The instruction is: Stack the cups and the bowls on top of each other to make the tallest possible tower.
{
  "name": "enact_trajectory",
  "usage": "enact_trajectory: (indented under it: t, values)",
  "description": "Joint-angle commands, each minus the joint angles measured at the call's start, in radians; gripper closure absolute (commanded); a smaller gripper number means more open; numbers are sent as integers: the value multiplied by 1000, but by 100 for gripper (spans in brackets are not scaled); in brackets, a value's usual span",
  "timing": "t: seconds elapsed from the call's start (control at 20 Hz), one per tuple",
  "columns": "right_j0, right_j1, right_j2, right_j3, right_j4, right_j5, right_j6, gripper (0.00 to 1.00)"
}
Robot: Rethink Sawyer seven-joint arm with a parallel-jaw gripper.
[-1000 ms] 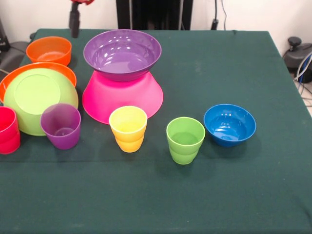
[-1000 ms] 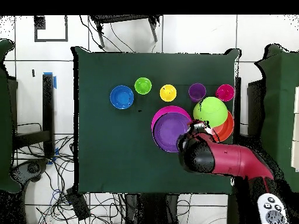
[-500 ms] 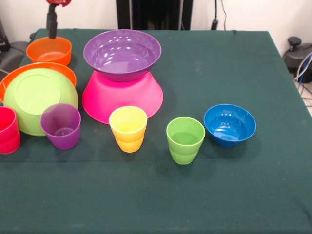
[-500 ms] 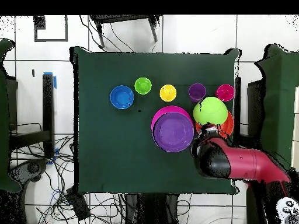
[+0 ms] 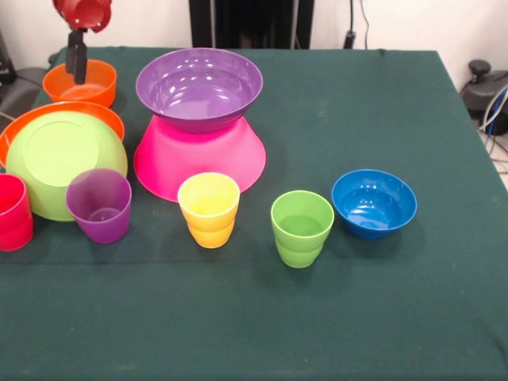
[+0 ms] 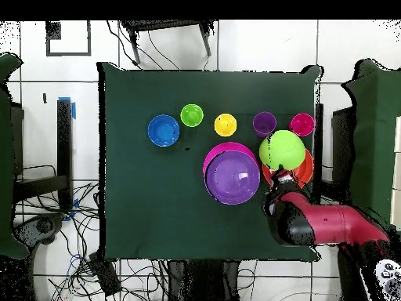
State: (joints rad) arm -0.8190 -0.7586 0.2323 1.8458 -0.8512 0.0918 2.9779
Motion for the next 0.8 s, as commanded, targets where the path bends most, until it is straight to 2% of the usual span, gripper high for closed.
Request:
enact_trajectory:
  t: [0.05,0.2,0.5,0.7,0.8]
  values:
    - [49,132,1,-64,-178,-182,-134,0]
    - [71,194,-58,-100,-192,-272,-116,0]
    - [53,269,-62,-139,-232,-316,-112,0]
    - [63,316,-91,-168,-234,-353,-110,0]
    - [62,314,-85,-172,-242,-347,-104,0]
